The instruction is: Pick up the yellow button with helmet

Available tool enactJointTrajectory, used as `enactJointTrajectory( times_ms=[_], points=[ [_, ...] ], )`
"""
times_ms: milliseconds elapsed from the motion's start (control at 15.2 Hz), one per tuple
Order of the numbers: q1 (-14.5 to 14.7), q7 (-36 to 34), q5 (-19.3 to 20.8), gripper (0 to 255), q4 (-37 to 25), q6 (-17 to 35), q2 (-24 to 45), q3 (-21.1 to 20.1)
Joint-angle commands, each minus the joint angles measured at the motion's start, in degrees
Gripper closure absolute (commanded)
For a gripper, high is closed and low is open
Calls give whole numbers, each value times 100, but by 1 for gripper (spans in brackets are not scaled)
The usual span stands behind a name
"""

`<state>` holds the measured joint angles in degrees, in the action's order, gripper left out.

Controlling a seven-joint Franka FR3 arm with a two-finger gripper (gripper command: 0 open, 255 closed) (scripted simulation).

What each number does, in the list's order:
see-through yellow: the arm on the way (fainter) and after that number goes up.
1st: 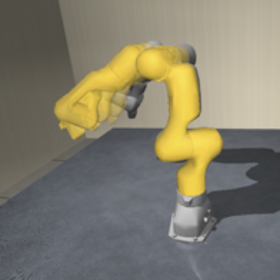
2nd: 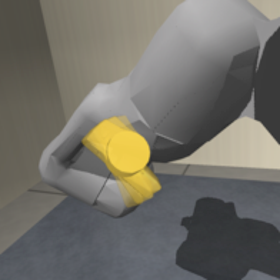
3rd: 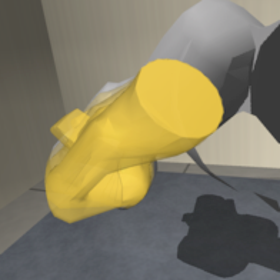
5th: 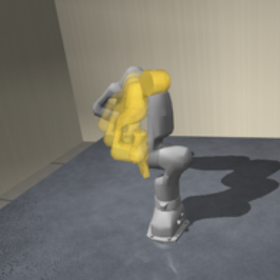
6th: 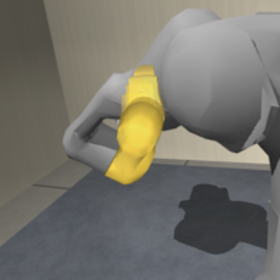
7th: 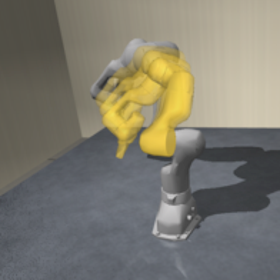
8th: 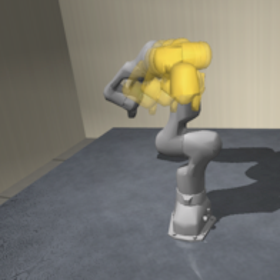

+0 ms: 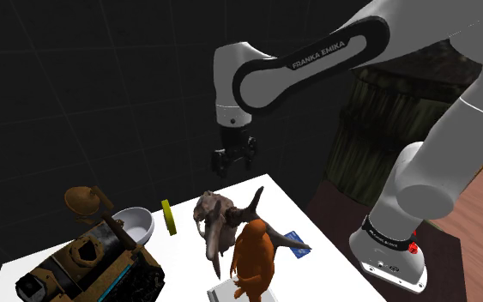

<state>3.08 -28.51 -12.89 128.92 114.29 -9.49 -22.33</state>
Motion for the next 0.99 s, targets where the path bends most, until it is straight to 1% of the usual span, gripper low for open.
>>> enactJointTrajectory(
  times_ms=[0,198,396,660,924],
  points=[
    [14,-398,164,0,-254,245,440,-140],
    [73,-997,518,0,-746,501,1140,-269],
    [206,-1589,926,0,-1314,666,1852,-299],
    [491,-2302,1454,0,-2201,735,2797,-199],
    [853,-2875,1878,0,-3256,642,3738,6]
  ],
)
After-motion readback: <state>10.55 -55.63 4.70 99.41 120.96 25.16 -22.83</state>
